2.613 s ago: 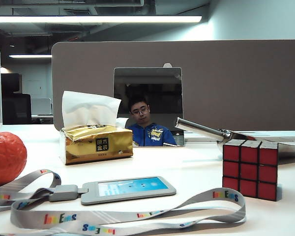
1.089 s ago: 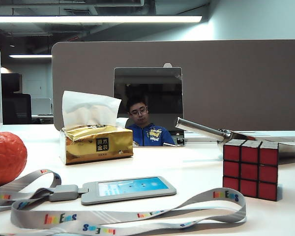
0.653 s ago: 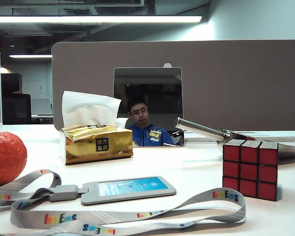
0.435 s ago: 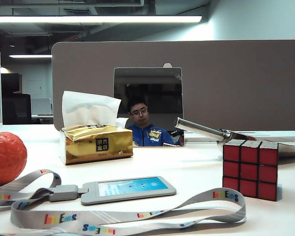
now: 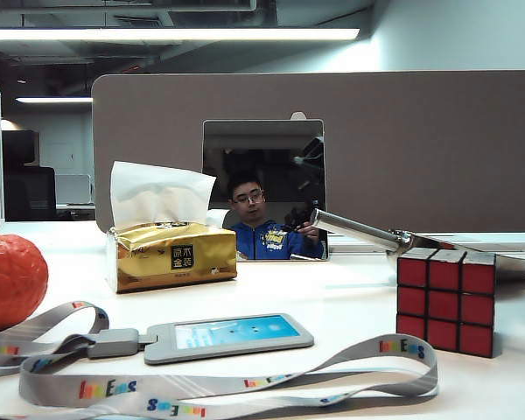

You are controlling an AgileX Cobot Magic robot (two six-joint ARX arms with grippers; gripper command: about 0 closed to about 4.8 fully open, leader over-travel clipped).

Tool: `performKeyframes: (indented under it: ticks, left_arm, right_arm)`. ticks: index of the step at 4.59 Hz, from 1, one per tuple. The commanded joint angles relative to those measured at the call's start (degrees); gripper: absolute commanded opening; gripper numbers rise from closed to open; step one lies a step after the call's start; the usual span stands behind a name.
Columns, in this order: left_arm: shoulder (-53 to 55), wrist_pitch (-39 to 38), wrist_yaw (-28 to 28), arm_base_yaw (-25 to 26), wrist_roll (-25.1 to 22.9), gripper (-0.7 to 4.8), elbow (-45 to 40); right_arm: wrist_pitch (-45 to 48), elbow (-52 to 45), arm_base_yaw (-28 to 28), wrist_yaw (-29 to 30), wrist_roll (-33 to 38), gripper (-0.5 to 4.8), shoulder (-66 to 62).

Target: Pull out a tissue from the tissue box and use it to cover the ID card on the tabletop.

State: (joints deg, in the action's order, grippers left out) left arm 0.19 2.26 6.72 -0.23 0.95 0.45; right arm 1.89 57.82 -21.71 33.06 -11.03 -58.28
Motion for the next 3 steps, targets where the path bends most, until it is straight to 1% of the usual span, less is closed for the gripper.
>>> performKeyframes:
  ticks: [1,3]
  left_arm:
    - [0.0,-0.1,0.2,0.0,0.0,-0.05,0.2]
    - [0.0,-0.1,0.2,0.0,0.0,-0.05,0.2]
  right_arm:
    - [25.1,0.5,-9.0,0.0,0.3,-0.01,-25.5]
    - [24.8,1.8,-9.0,-6.4,2.1,-0.01,-31.5]
